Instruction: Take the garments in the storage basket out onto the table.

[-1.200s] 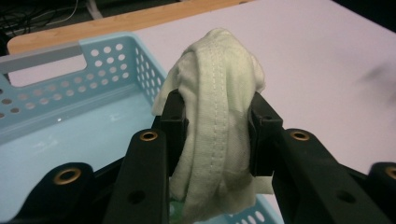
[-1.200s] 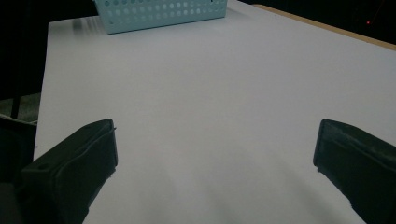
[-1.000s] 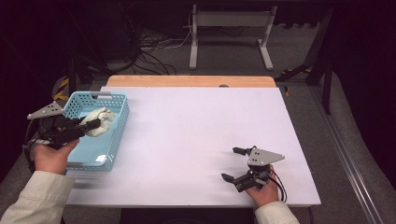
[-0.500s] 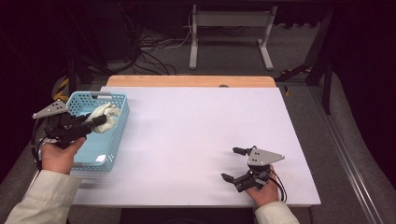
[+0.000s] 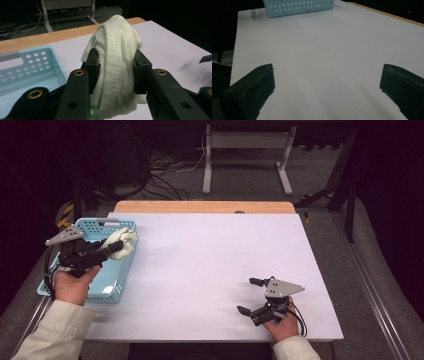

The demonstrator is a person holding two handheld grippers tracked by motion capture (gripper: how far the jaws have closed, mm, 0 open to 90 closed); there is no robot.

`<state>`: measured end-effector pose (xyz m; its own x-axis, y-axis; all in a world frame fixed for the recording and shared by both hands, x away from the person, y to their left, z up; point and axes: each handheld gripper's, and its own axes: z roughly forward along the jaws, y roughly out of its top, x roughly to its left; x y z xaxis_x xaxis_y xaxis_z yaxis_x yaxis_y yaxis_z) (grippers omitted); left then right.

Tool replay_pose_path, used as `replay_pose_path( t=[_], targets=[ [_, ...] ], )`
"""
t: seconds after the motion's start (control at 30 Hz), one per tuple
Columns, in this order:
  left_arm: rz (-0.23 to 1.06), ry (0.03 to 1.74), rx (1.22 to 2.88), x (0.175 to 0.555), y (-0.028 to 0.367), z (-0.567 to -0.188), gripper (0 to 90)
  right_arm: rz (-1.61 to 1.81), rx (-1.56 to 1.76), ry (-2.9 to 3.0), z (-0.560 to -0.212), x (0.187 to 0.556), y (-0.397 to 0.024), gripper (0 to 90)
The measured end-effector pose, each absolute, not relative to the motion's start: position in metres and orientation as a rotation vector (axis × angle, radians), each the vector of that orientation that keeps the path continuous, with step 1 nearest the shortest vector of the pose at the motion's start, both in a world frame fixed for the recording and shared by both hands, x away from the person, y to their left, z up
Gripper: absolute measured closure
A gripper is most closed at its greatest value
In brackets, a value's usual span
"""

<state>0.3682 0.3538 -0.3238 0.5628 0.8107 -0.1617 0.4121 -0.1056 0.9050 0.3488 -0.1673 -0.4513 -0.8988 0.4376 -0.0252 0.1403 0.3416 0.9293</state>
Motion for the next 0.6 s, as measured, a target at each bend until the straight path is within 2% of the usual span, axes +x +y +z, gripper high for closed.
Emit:
replay_pose_path(
  t=[0.6],
  targets=[
    [0.415, 0.943, 1.752, 0.385, 0.302, -0.329, 65.6, 1.58, 0.514, 2.34, -0.451, 0.349, -0.167, 0.3]
  ],
)
